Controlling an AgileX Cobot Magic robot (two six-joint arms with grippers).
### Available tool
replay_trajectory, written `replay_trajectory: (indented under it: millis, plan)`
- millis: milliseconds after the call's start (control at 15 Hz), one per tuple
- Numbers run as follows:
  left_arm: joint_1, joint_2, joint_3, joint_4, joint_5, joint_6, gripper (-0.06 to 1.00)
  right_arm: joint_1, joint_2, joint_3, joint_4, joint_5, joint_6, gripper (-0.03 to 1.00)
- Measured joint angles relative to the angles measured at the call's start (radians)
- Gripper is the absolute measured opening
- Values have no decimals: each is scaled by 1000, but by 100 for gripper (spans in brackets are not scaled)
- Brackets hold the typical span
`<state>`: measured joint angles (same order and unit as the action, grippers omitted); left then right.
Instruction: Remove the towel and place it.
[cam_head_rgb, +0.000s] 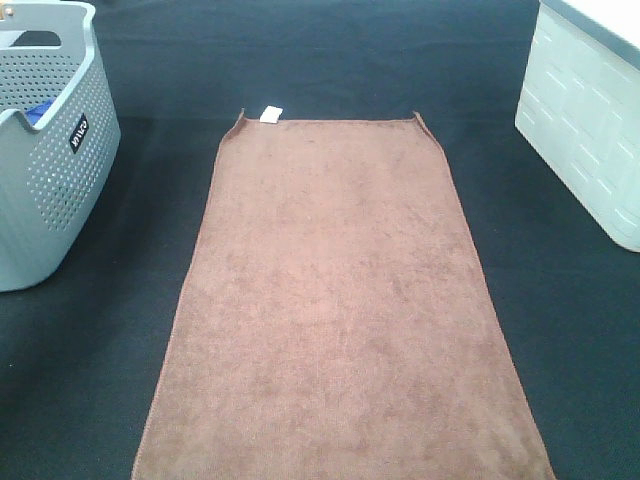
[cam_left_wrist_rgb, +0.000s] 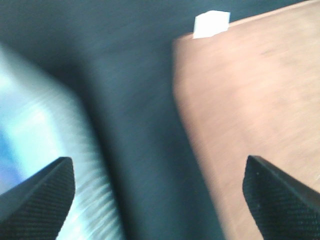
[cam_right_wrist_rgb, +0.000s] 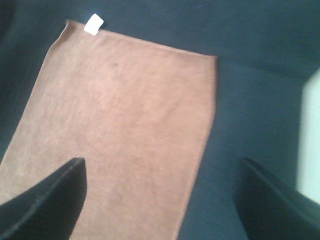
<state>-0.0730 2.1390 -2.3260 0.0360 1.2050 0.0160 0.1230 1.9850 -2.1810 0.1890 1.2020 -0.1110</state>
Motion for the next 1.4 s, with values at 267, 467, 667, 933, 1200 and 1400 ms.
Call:
replay_trajectory:
  millis: [267, 467, 667, 933, 1200, 1400]
  plan:
    - [192, -197, 79, -151, 3, 42, 86, -29, -205, 109, -37, 6, 25, 78]
    - [254, -450, 440, -159, 3, 104, 86, -29, -442, 398, -38, 7, 67, 78]
    - [263, -791, 868, -167, -47, 109, 86, -29, -733, 735, -39, 13, 116, 78]
    - [263, -1204, 1298, -164, -61, 109, 86, -29, -1102, 1069, -39, 17, 151, 78]
    - [250, -1550, 1568, -212, -21, 168, 86, -29, -1417, 1292, -96, 18, 185, 78]
    - [163, -1694, 1697, -162, -39, 183, 86, -29, -1614, 1399, -168, 19, 202, 78]
